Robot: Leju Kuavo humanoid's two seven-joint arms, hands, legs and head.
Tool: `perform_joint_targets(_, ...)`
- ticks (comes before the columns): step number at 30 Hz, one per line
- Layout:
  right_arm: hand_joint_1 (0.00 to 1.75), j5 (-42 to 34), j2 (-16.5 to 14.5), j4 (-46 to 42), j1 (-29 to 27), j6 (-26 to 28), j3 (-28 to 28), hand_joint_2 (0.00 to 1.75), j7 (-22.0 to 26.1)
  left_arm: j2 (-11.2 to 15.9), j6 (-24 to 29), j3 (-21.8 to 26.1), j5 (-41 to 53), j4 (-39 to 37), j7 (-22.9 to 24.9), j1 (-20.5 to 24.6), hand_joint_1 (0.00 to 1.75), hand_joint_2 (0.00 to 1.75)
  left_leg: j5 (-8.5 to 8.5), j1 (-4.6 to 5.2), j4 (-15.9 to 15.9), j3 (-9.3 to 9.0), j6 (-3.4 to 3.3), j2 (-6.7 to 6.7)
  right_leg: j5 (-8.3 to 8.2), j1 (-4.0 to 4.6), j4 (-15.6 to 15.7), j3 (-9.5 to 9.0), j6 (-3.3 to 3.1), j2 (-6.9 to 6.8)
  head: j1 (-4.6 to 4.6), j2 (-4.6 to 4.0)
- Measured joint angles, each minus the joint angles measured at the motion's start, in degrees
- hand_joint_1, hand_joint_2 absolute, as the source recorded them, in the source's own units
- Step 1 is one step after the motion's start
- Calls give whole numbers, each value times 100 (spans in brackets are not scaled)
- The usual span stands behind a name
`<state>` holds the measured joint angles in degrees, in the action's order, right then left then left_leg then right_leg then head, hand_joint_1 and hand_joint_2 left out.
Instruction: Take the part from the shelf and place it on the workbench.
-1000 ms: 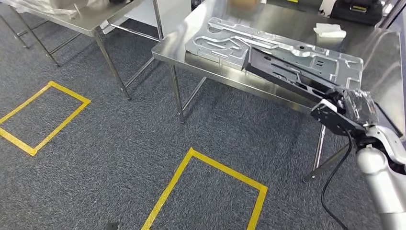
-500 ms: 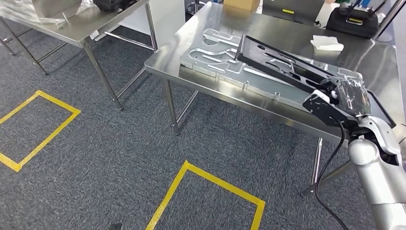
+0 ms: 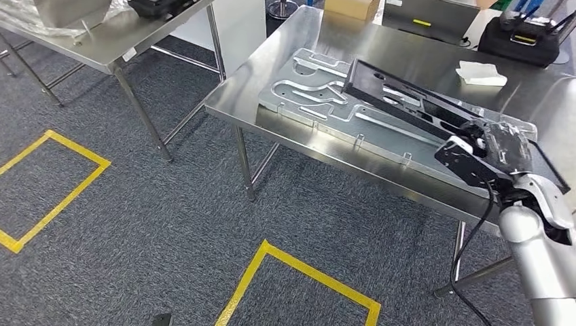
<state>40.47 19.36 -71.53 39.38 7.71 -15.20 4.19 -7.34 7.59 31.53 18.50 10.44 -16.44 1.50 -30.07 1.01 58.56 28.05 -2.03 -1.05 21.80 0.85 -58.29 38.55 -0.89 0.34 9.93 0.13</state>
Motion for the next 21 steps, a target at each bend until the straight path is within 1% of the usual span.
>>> perform_joint_targets(1,175,14,4,-24,-10,-2,20,175,-3,7,2,1,1,1,1,-5,0,175,52,8,105,7,32,7,34,-23,46,-90,-16,6,-2,1)
perform_joint_targets(2,175,27,7,-45,-14,-3,45,175,-4,10,2,1,2,1,0,-7,0,175,109,16,309,74,70,16,88,-53,86,-197,-38,11,0,1)
perform_joint_targets(3,175,33,7,-55,-17,-5,62,175,-4,14,2,1,3,1,2,-1,0,175,116,14,586,212,102,24,143,-79,110,-297,-52,13,2,0)
perform_joint_targets(4,175,40,7,-60,-25,-9,76,175,-4,14,2,0,5,1,5,6,0,175,52,-9,915,423,130,33,210,-94,126,-389,-61,10,2,0)
perform_joint_targets(5,175,47,8,-62,-38,-15,91,175,-3,11,2,-1,8,1,8,13,0,175,-98,-35,1233,665,159,40,280,-104,129,-469,-65,11,3,-1)
perform_joint_targets(6,175,51,8,-64,-58,-22,102,175,-3,12,2,-1,10,1,14,14,0,175,-293,-66,1471,899,187,46,351,-111,129,-548,-59,14,3,-1)
perform_joint_targets(7,175,55,8,-65,-83,-30,113,175,-3,13,2,-1,12,1,19,9,0,175,-464,-94,1579,1082,216,53,427,-120,129,-635,-49,19,3,-1)
perform_joint_targets(8,175,58,9,-65,-105,-36,121,175,-3,14,3,0,13,1,23,-1,0,175,-536,-114,1527,1186,239,60,506,-131,128,-732,-34,25,3,-1)
perform_joint_targets(9,175,60,9,-65,-123,-40,127,175,-3,16,3,1,13,1,26,-12,0,175,-445,-129,1312,1216,258,66,588,-144,128,-837,-15,30,2,-1)
perform_joint_targets(10,175,61,8,-65,-136,-42,131,175,-2,20,4,1,13,1,28,-22,0,175,-183,-139,976,1195,261,70,674,-155,130,-939,8,32,2,-1)
perform_joint_targets(11,175,61,7,-61,-147,-43,135,175,-2,22,4,2,13,-2,29,-38,0,175,240,-140,580,1174,254,75,760,-159,119,-1031,35,34,2,-1)
perform_joint_targets(12,175,61,6,-57,-157,-44,139,175,0,26,4,3,13,-4,29,-42,0,175,583,-136,275,1148,234,79,837,-158,126,-1097,67,38,1,-1)
perform_joint_targets(13,175,62,4,-53,-163,-49,143,175,-1,28,4,4,13,-7,31,-40,0,175,850,-125,80,1131,204,77,900,-152,144,-1140,106,41,2,-1)
perform_joint_targets(14,175,64,5,-50,-168,-53,148,175,0,30,4,5,14,-10,32,-37,0,175,973,-114,-17,1123,166,75,930,-151,144,-1171,146,47,1,-1)
perform_joint_targets(15,175,66,7,-54,-168,-57,157,175,3,32,6,5,14,-10,33,-24,0,175,928,-107,-23,1084,123,73,925,-155,146,-1186,188,52,3,0)
perform_joint_targets(16,175,69,10,-57,-165,-61,168,175,4,32,10,5,15,-9,34,-20,0,175,924,-110,-59,1029,86,70,901,-166,88,-1180,225,49,5,0)
perform_joint_targets(17,175,69,13,-60,-158,-62,183,175,11,34,14,7,16,-9,33,-17,0,175,896,-117,-102,963,49,69,850,-180,-64,-1121,256,43,5,0)
perform_joint_targets(18,175,69,17,-57,-144,-68,197,175,20,36,18,9,16,-9,32,-13,0,175,872,-123,-136,887,21,67,824,-189,-303,-983,280,35,5,1)
perform_joint_targets(19,175,69,20,-50,-134,-77,208,175,28,38,21,11,16,-9,28,-6,0,175,840,-131,-164,817,3,62,857,-197,-616,-780,294,25,4,0)
perform_joint_targets(20,175,68,23,-35,-130,-90,218,175,37,41,30,16,16,-10,26,0,0,175,794,-129,-178,755,-10,57,964,-200,-942,-540,307,20,3,0)
perform_joint_targets(21,175,67,25,-13,-137,-106,225,175,43,42,51,19,18,-10,25,4,0,175,740,-129,-182,689,-14,50,1154,-202,-1209,-299,312,19,3,0)
